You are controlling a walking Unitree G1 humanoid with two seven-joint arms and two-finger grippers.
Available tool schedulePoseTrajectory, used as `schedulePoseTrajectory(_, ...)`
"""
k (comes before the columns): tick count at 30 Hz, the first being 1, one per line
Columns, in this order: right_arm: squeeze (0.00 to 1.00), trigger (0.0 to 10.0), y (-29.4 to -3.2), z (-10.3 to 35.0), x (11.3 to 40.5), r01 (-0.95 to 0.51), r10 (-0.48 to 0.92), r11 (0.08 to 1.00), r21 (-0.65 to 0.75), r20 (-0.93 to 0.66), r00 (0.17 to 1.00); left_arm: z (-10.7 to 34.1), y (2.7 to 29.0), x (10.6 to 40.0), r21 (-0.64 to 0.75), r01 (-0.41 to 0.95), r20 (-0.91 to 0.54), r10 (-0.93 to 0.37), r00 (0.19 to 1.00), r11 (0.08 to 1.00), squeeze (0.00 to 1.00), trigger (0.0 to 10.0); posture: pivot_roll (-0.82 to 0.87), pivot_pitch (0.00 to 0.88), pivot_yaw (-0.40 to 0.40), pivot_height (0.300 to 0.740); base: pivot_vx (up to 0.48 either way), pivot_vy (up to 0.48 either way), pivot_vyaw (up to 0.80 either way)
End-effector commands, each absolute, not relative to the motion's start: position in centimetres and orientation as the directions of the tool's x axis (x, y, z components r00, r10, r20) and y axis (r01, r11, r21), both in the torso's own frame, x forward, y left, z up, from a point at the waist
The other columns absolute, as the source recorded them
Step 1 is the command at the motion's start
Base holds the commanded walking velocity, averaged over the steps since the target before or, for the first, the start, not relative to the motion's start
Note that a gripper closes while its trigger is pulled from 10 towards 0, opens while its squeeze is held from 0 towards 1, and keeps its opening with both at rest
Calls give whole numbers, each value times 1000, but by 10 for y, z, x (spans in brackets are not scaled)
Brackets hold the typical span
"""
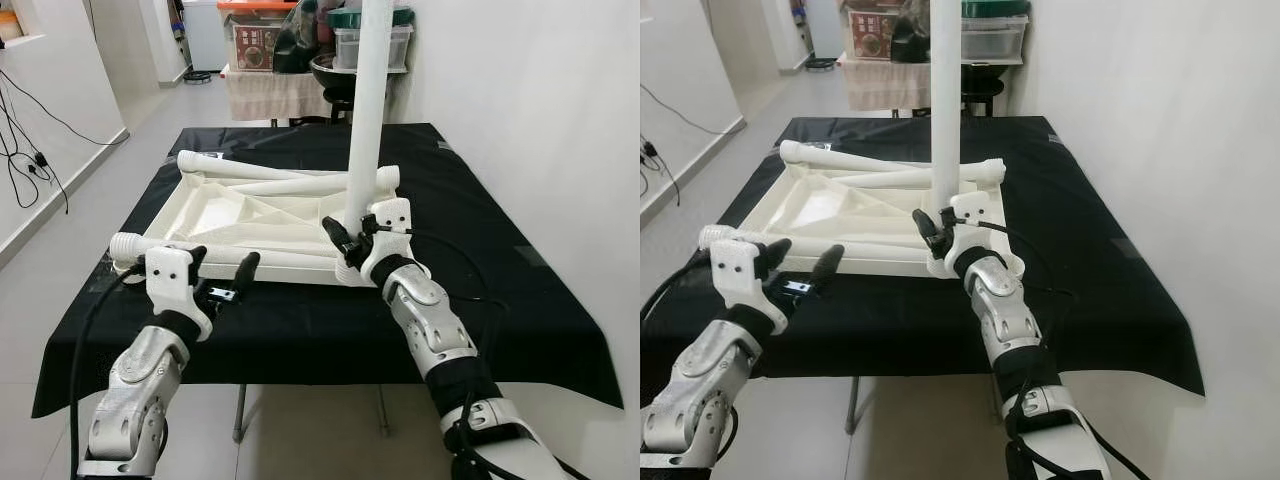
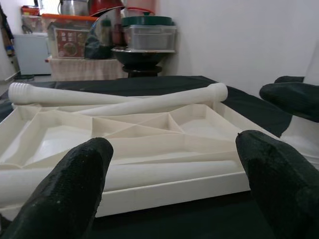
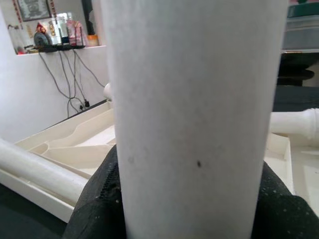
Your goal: Building children table
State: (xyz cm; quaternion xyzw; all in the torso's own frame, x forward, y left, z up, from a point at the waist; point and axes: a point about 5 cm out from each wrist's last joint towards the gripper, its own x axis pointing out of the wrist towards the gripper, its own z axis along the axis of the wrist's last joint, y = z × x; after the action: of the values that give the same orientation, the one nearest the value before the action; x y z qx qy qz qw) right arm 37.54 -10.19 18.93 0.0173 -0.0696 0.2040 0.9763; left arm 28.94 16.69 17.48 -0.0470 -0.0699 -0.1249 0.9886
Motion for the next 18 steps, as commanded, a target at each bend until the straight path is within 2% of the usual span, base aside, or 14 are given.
schedulePoseTrajectory(1,0,10000,-103,200,375,-409,397,912,32,188,899,175,165,286,-70,256,157,-243,957,964,0,10000,14,0,-3,740,345,0,-800)
schedulePoseTrajectory(6,0,10000,-104,202,374,-414,400,910,28,208,893,175,161,286,-73,272,160,-258,953,959,0,10000,12,0,0,740,357,0,0)
schedulePoseTrajectory(8,0,10000,-102,203,372,-431,415,902,27,222,883,175,159,286,-73,277,162,-263,951,958,0,10000,13,0,0,740,368,0,-800)
schedulePoseTrajectory(18,0,10000,-93,200,367,-488,474,873,16,211,855,176,154,285,-79,298,170,-281,944,951,0,10000,14,0,1,740,385,0,0)
